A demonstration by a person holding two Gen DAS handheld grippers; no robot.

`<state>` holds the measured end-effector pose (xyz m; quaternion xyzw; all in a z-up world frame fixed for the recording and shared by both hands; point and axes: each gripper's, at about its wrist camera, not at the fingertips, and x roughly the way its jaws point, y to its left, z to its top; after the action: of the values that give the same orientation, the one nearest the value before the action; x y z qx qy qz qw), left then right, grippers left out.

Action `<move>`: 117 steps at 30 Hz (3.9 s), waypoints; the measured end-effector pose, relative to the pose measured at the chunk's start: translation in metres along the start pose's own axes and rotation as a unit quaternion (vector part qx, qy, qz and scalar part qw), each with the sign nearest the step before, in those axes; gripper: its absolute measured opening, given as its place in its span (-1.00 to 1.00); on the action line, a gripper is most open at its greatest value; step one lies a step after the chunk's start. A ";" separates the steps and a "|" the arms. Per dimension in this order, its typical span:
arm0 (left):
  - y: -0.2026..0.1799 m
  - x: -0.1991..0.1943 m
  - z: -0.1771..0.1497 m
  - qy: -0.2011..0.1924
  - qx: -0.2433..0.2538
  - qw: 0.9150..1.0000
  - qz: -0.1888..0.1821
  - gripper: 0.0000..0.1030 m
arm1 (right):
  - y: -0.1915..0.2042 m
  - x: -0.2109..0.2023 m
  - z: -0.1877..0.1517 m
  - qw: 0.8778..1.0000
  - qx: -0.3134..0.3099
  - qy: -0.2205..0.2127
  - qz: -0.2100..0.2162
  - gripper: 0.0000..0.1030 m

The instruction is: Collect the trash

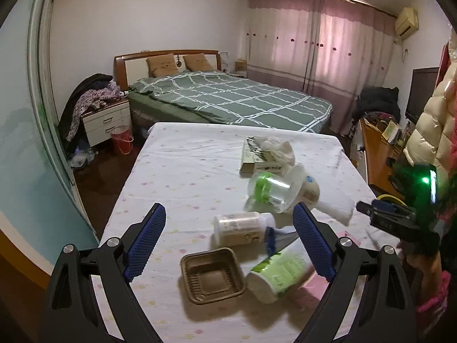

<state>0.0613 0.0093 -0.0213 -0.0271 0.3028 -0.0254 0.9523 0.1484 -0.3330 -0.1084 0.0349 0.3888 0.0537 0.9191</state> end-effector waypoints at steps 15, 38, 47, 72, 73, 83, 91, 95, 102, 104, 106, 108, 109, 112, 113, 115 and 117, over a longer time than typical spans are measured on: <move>0.002 0.024 -0.008 0.021 -0.007 1.000 -0.010 0.73 | 0.008 0.073 0.026 0.998 -0.029 0.055 -0.008 0.25; -0.011 0.031 -0.015 0.024 -0.003 0.999 -0.027 0.73 | -0.015 0.028 0.001 0.999 0.047 0.023 0.013 -0.49; -0.026 0.034 -0.018 0.030 0.008 0.999 -0.040 0.73 | -0.069 -0.003 -0.013 0.993 0.104 -0.008 -0.049 -0.48; -0.069 0.036 -0.029 0.045 0.047 0.995 -0.074 0.73 | -0.200 -0.031 -0.055 0.938 0.274 -0.024 -0.212 -0.27; -0.070 0.036 -0.029 0.046 0.047 0.995 -0.075 0.73 | -0.201 -0.032 -0.055 0.936 0.274 -0.026 -0.218 -0.21; -0.071 0.040 -0.032 0.051 0.051 0.994 -0.081 0.73 | -0.200 -0.032 -0.054 0.933 0.267 -0.026 -0.238 0.05; -0.077 0.039 -0.044 0.064 0.069 0.992 -0.089 0.73 | -0.198 -0.032 -0.054 0.934 0.260 -0.026 -0.242 0.08; -0.079 0.043 -0.056 0.082 0.072 0.989 -0.095 0.67 | -0.198 -0.032 -0.053 0.935 0.260 -0.027 -0.241 0.08; -0.091 0.037 -0.073 0.100 0.097 0.982 -0.125 0.50 | -0.198 -0.032 -0.053 0.935 0.262 -0.027 -0.238 0.09; -0.096 0.039 -0.077 0.109 0.101 0.980 -0.136 0.48 | -0.197 -0.032 -0.053 0.935 0.263 -0.028 -0.236 0.09; -0.099 0.043 -0.081 0.121 0.100 0.976 -0.149 0.42 | -0.197 -0.033 -0.054 0.935 0.264 -0.031 -0.235 0.10; -0.103 0.047 -0.084 0.131 0.100 0.973 -0.159 0.39 | -0.197 -0.033 -0.054 0.935 0.265 -0.032 -0.232 0.11; -0.104 0.048 -0.085 0.134 0.101 0.973 -0.160 0.38 | -0.197 -0.033 -0.054 0.935 0.266 -0.032 -0.232 0.11; -0.110 0.054 -0.088 0.143 0.104 0.970 -0.165 0.38 | -0.197 -0.034 -0.054 0.935 0.266 -0.033 -0.230 0.11; -0.111 0.055 -0.089 0.145 0.105 0.970 -0.167 0.38 | -0.196 -0.034 -0.054 0.936 0.266 -0.033 -0.230 0.11; -0.116 0.056 -0.091 0.149 0.109 0.967 -0.177 0.37 | -0.197 -0.034 -0.055 0.936 0.267 -0.034 -0.228 0.11; -0.120 0.055 -0.092 0.152 0.115 0.964 -0.187 0.37 | -0.197 -0.034 -0.055 0.936 0.268 -0.034 -0.226 0.12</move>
<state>0.0493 -0.1169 -0.1204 0.0311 0.4289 -0.2415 0.8699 0.0995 -0.5319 -0.1431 0.1929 0.3550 -0.2626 0.8762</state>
